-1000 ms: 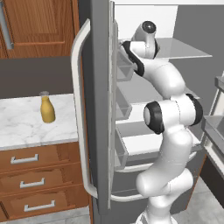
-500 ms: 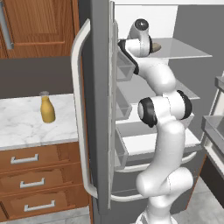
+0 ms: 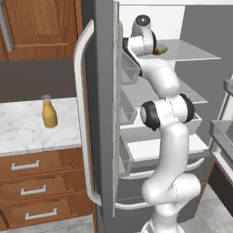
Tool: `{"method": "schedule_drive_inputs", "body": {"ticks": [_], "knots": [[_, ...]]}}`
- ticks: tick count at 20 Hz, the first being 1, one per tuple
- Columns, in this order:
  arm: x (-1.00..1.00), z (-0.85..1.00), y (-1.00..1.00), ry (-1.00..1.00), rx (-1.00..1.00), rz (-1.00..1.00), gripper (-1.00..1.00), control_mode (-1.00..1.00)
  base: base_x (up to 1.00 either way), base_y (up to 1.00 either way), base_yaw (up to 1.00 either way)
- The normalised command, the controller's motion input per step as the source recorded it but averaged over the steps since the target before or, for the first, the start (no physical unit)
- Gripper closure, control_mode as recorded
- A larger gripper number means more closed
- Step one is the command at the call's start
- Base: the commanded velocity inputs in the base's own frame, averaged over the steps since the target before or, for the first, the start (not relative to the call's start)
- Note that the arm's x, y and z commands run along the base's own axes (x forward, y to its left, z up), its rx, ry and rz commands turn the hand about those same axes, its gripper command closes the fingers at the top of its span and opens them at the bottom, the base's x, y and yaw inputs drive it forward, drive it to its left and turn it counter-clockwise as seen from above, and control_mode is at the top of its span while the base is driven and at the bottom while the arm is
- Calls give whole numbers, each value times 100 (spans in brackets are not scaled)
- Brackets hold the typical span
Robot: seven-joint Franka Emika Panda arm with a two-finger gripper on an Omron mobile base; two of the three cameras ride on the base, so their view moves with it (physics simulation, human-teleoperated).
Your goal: Move the cake and burrito from the top shelf to the second highest shelf to make space. Then, place the pitcher from the counter on the cleared top shelf.
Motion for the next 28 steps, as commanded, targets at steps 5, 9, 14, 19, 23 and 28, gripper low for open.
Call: {"method": "schedule_drive_inputs", "body": {"ticks": [5,9,14,19,23,28], "knots": [[-44,-16,-4,0,0,0,100,-100,0,0,0],[-97,-9,-23,-5,0,-6,100,-100,0,0,0],[-100,-15,-26,-15,0,-7,100,-100,0,0,0],[-100,-20,-17,-31,0,-6,100,-100,0,0,0],[-100,-8,-11,-35,0,-4,100,-100,0,0,0],[-100,5,-14,-27,0,-2,100,-100,0,0,0]]}}
